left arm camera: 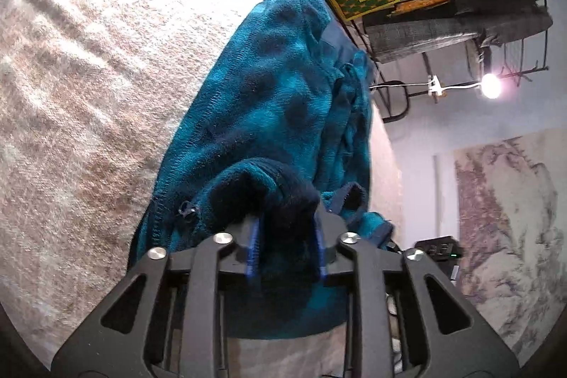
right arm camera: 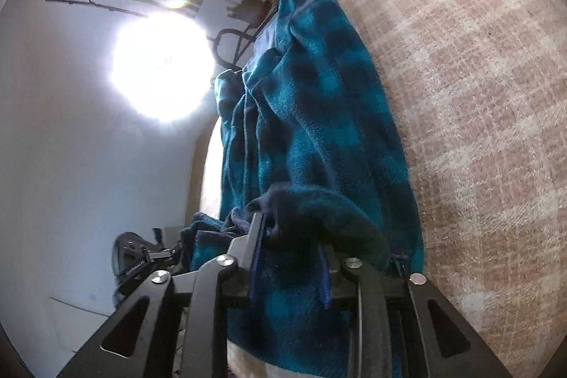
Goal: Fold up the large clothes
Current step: 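Lift the hem end with both tools and fold it toward the collar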
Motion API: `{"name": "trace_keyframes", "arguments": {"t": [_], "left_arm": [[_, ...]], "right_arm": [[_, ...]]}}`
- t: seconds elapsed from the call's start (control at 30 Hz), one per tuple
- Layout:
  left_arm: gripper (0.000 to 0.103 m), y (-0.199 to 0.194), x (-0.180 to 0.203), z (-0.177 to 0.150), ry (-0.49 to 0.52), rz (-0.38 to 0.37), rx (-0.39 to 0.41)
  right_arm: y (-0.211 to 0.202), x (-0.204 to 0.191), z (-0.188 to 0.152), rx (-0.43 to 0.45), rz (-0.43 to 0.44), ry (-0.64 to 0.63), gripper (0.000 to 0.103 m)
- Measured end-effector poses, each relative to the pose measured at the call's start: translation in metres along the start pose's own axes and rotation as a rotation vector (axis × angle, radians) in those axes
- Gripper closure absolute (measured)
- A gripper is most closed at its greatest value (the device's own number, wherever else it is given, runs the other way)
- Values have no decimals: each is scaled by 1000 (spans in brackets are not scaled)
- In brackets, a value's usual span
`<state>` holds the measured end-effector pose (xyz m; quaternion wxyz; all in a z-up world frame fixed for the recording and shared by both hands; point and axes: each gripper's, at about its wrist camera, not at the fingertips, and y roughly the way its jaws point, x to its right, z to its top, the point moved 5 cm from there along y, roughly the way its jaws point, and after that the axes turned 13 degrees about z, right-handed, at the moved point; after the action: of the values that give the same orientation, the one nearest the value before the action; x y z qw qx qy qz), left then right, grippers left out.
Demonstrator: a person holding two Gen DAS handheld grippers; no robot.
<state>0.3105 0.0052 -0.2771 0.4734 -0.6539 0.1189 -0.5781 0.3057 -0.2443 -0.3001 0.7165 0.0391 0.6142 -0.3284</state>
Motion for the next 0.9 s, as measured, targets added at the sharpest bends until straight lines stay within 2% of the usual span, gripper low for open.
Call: {"name": "trace_keyframes", "arguments": {"t": [0.07, 0.13, 0.17, 0.23, 0.3, 0.4, 0.5, 0.6, 0.63, 0.7, 0.73, 0.77, 0.83, 0.9], "left_arm": [[57, -7, -1, 2, -32, -42, -6], [46, -15, 1, 4, -36, -64, 7], [42, -21, 2, 6, -28, -67, 21], [42, -30, 3, 7, -7, -65, 44], [42, -39, 4, 8, 37, -46, 83], [42, -44, 6, 1, 144, 43, 126], [42, -36, 12, -12, 288, 157, 145], [42, -24, 11, -21, 338, 202, 130], [42, -21, 11, -22, 349, 220, 136], [43, -16, 12, -21, 374, 256, 155], [43, -14, 12, -20, 388, 279, 168], [44, -12, 11, -19, 397, 299, 180], [48, -3, 3, -15, 402, 359, 190], [48, 9, -13, -10, 347, 382, 164]], "right_arm": [[-7, -1, 2, 5, 41, 17, 56], [-14, -5, 3, 7, 75, 10, 45], [-19, -8, 3, 5, 87, -2, 43], [-30, -15, 2, 5, 97, -34, 43], [-42, -22, 2, 22, 62, -97, 43], [-53, -23, 0, 20, -59, -189, 44], [-49, -19, -7, -24, -136, -253, 44], [-32, -13, -12, -90, -190, -296, 44], [-28, -11, -14, -105, -199, -304, 46], [-18, -7, -17, -132, -213, -319, 59], [-13, -7, -18, -137, -234, -341, 74], [-11, -10, -19, -138, -248, -362, 84], [-9, -14, -20, -133, -294, -400, 90], [-8, -7, -18, -134, -361, -392, 91]]}}
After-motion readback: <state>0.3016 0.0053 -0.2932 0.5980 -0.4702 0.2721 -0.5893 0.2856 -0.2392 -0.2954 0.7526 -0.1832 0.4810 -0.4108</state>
